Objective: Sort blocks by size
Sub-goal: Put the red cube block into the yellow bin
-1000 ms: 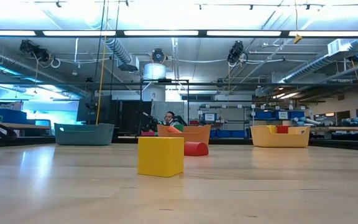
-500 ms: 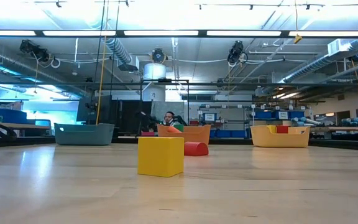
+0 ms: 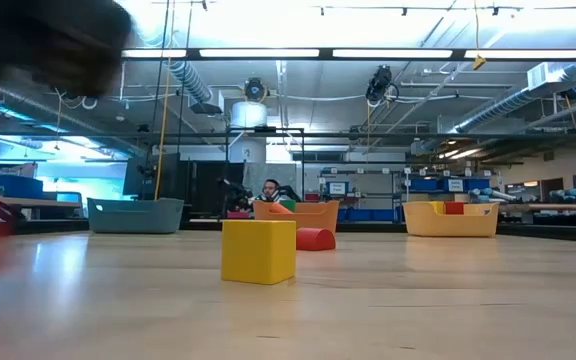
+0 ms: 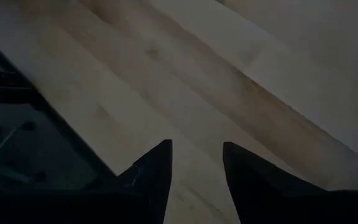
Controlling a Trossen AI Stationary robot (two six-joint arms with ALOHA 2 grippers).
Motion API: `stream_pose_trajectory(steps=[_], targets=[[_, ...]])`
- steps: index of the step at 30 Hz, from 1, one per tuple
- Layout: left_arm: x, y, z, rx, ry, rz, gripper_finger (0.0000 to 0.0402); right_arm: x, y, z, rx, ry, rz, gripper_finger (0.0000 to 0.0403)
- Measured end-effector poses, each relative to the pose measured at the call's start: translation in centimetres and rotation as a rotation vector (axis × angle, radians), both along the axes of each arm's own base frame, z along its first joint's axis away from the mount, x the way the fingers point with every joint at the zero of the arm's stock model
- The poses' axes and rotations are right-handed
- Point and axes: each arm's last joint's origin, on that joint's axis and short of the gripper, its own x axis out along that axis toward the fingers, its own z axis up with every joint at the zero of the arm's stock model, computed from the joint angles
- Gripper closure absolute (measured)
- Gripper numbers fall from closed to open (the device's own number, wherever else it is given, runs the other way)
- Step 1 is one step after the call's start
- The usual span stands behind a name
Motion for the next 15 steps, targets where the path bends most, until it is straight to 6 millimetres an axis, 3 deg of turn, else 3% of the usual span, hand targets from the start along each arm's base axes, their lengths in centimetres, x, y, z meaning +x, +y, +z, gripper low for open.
stream_pose_trajectory(steps=[4,7,12,15], targets=[[3.6,4.0,0.3,0.011,-0.046,-0.065,0.0262,-1.2,-0.1,-1.9,0.025,0.006,-0.057,0.0249],[6.7,8.2,1.6,0.044,-0.093,-0.132,0.0262,-1.4,0.0,-3.3,0.07,-0.006,-0.062,0.0248],[11.6,17.0,5.5,0.146,-0.239,-0.221,0.0262,-0.8,-0.7,-4.7,0.076,-0.011,-0.101,0.025],[13.3,23.4,8.1,0.183,-0.326,-0.254,0.0262,-0.2,-1.5,-5.1,0.045,-0.001,-0.137,0.0249]])
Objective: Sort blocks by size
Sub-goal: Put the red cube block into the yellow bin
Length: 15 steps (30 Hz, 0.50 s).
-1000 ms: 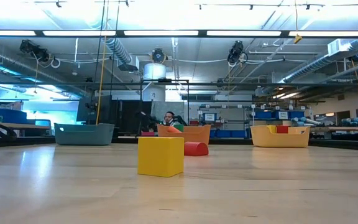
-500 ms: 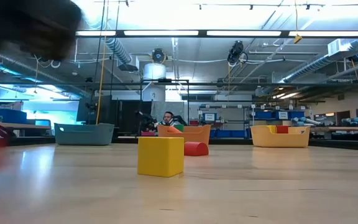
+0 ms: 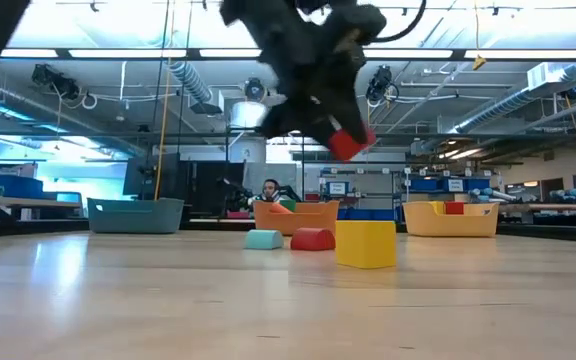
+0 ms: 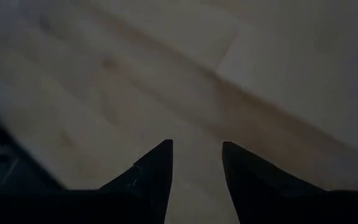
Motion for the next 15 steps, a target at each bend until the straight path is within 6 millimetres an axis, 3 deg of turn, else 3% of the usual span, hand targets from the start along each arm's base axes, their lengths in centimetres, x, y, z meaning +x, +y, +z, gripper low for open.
stream_pose_trajectory(steps=[4,7,11,15], targets=[[0.4,8.1,2.6,0.055,-0.109,0.043,0.0262,1.1,-1.4,-0.7,-0.044,0.021,-0.067,0.025],[0.0,12.9,4.2,0.112,-0.191,0.091,0.0262,2.0,-2.6,-1.2,-0.075,0.038,-0.123,0.0251],[-0.2,17.3,6.2,0.186,-0.308,0.088,0.0262,3.2,-4.1,-1.8,-0.106,0.058,-0.193,0.0251],[1.0,20.1,5.5,0.202,-0.311,0.037,0.0262,4.2,-5.4,-2.2,-0.114,0.069,-0.263,0.025]])
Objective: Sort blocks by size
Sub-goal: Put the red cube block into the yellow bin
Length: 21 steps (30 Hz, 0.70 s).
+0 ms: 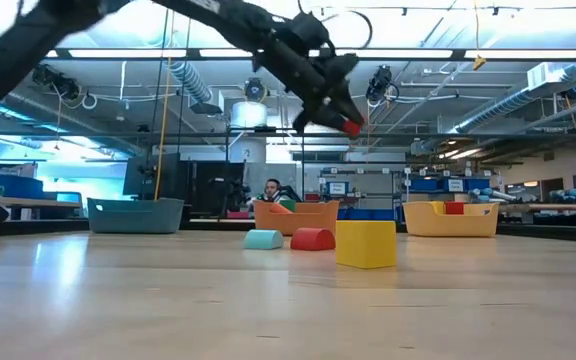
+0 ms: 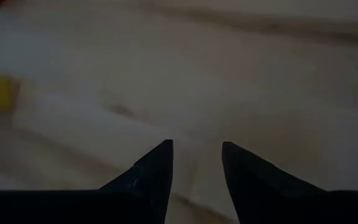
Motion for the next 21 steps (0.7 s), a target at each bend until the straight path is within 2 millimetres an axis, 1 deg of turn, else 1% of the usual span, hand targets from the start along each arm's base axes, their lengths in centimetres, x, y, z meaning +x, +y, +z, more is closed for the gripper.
stream_pose_trajectory(steps=[3,8,12,14,18,21], targets=[[1.7,1.3,-0.8,0.02,-0.021,-0.027,0.0262,0.6,-0.8,-0.1,-0.003,0.003,-0.042,0.0251],[4.5,2.6,-2.4,0.084,-0.052,-0.053,0.0261,1.5,-1.7,-0.1,0.002,0.005,-0.091,0.0251],[6.7,2.7,-4.1,0.128,-0.122,-0.054,0.0261,1.9,-2.0,-0.1,0.008,0.003,-0.112,0.0251],[7.7,2.6,-5.2,0.147,-0.164,-0.062,0.026,2.0,-2.0,-0.1,0.016,-0.003,-0.119,0.0251],[9.3,2.3,-7.8,0.172,-0.221,-0.07,0.026,2.2,-2.1,-0.1,0.042,0.007,-0.13,0.0251],[10.2,2.0,-9.1,0.21,-0.26,-0.043,0.0258,2.3,-2.0,-0.1,0.061,0.01,-0.131,0.0251]])
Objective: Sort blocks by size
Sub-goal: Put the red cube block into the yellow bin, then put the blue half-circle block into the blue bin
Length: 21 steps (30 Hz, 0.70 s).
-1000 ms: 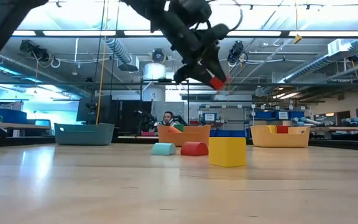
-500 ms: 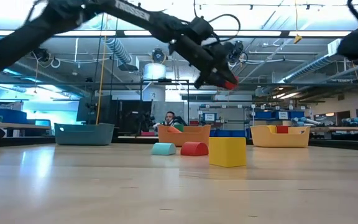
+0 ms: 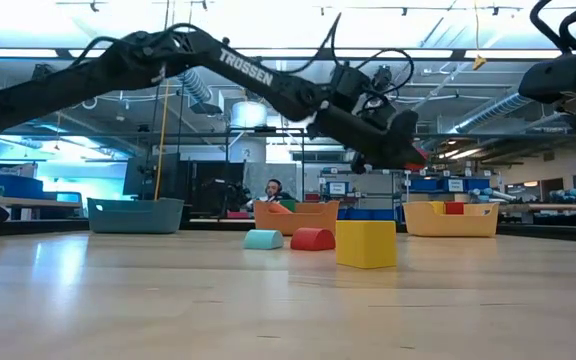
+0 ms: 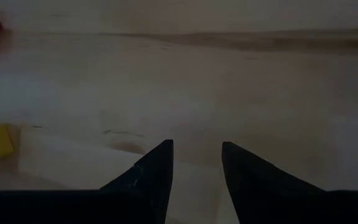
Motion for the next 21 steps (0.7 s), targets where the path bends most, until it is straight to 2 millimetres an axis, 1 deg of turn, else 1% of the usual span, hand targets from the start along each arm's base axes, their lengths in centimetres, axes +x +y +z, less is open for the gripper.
stream_pose_trajectory(steps=[3,6,9,13,16,17,19,21], targets=[[0.5,-0.4,-0.6,0.037,-0.02,0.063,0.0244,0.1,0.2,0.0,0.022,-0.009,0.001,0.0251],[0.7,-0.8,-0.5,0.122,-0.003,0.129,0.0215,0.3,0.3,0.0,0.038,-0.026,0.001,0.0251],[0.9,-1.0,-0.3,0.196,0.003,0.138,0.0185,0.3,0.4,0.0,0.043,-0.031,0.002,0.0251],[0.9,-1.0,-0.3,0.201,-0.003,0.139,0.0157,0.4,0.4,0.0,0.044,-0.032,0.001,0.0251],[0.9,-1.1,-0.2,0.201,0.0,0.138,0.0146,0.4,0.4,0.0,0.044,-0.032,0.001,0.0251],[0.8,-1.1,-0.1,0.2,0.005,0.138,0.0144,0.4,0.4,0.0,0.044,-0.031,0.0,0.0251],[0.5,-1.2,0.9,0.192,0.015,0.138,0.0143,0.4,0.4,0.0,0.044,-0.032,0.001,0.0251],[-0.1,-1.4,2.6,0.163,0.021,0.143,0.0143,0.3,0.3,0.0,0.043,-0.031,0.001,0.0251]])
